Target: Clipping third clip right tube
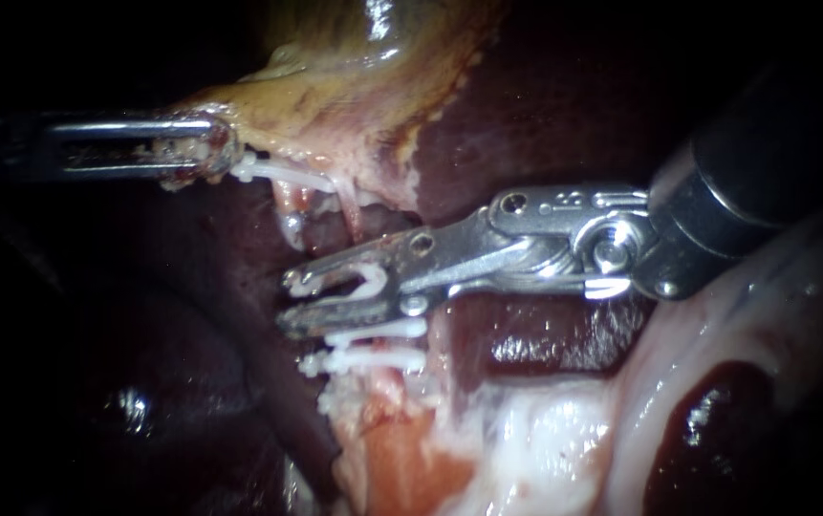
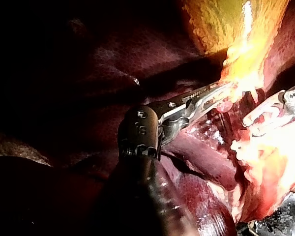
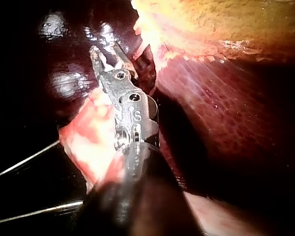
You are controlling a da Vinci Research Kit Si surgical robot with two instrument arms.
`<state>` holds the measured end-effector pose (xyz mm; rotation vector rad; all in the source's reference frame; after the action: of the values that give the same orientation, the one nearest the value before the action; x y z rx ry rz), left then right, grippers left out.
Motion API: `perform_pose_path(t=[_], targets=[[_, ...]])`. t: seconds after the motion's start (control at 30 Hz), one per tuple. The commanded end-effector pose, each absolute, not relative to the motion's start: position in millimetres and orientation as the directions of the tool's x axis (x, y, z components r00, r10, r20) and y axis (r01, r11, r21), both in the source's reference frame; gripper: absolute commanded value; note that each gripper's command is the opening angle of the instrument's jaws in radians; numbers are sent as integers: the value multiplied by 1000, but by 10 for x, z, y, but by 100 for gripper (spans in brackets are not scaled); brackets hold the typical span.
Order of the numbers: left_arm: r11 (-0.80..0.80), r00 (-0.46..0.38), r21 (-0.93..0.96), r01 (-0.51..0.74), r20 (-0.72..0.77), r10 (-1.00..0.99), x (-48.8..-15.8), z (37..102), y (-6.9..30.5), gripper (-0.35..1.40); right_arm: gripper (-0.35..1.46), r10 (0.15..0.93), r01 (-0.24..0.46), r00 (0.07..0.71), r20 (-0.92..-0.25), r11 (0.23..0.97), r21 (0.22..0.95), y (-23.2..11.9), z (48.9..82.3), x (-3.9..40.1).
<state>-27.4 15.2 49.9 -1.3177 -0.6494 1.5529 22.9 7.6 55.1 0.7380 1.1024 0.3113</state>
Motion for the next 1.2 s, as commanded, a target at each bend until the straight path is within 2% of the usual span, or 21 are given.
perform_pose_path(t=[0.03,0.13,0.23,0.37,0.87,1.2], targets=[[-395,47,-859,-325,-432,901,-274,499,152,-35,24,574,124,434,-695,725,677,77,550,228],[-395,47,-859,-325,-432,901,-274,499,152,-35,42,586,130,408,-700,721,680,81,547,230],[-395,47,-859,-325,-432,901,-274,499,152,-35,50,598,111,378,-706,728,676,82,547,233],[-395,47,-859,-325,-432,901,-273,499,152,-35,50,609,106,348,-712,730,676,82,547,228],[-395,46,-860,-323,-431,901,-271,498,153,-35,50,616,114,346,-708,721,684,95,526,162],[-395,45,-861,-322,-430,901,-268,497,153,-35,50,628,97,351,-694,713,694,100,534,149]])
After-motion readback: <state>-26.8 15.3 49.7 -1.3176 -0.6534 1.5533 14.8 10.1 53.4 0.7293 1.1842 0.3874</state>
